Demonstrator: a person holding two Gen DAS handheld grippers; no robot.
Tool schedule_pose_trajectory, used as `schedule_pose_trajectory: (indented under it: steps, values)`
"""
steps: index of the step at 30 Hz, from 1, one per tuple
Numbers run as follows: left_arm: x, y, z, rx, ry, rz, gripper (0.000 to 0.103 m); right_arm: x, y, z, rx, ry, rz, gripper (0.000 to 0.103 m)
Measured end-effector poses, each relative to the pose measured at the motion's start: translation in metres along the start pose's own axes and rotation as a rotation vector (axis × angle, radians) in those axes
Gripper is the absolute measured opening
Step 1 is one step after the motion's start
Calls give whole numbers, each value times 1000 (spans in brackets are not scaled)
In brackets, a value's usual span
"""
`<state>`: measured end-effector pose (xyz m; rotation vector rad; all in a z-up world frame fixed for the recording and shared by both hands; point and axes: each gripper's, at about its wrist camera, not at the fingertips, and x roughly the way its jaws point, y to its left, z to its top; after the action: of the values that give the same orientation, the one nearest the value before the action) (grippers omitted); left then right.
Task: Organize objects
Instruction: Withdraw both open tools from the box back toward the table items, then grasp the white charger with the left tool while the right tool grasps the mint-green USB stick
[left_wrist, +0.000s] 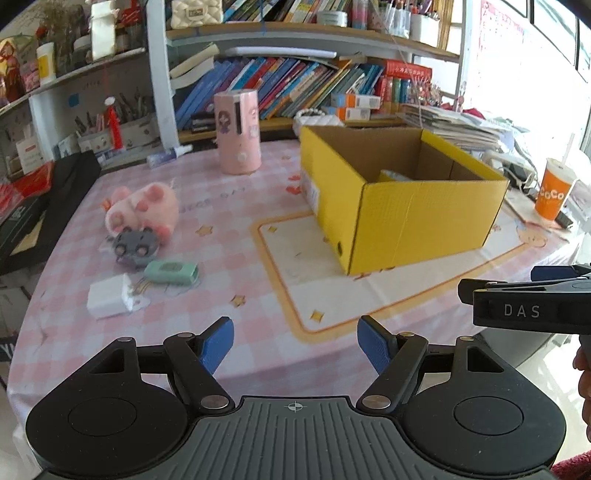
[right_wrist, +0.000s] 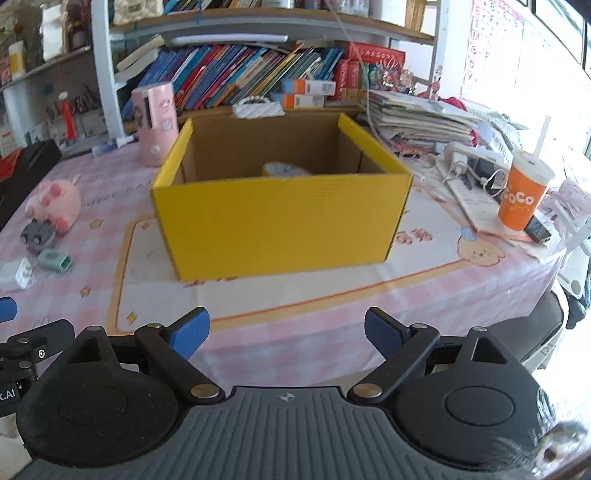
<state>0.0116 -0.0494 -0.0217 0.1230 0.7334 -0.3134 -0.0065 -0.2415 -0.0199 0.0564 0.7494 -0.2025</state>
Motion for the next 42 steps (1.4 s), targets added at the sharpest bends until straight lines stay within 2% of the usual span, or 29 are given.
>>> schedule_pose_trajectory:
  steps: [13,21,25,42]
  values:
    - [-21,38,-27,-41,18,70,76,-3,53,-19,-83,59,106,93]
    - [-36,64,-34,-77,4,114,76,-9,86,-19,-143,42,167,93]
    - [-43,72,-36,-80,-15,129,85,-12,99,-19,-162,35,192,93]
    - [-42,103,-37,-144,-16,149,85,-5,139,-10,-219,29,271,93]
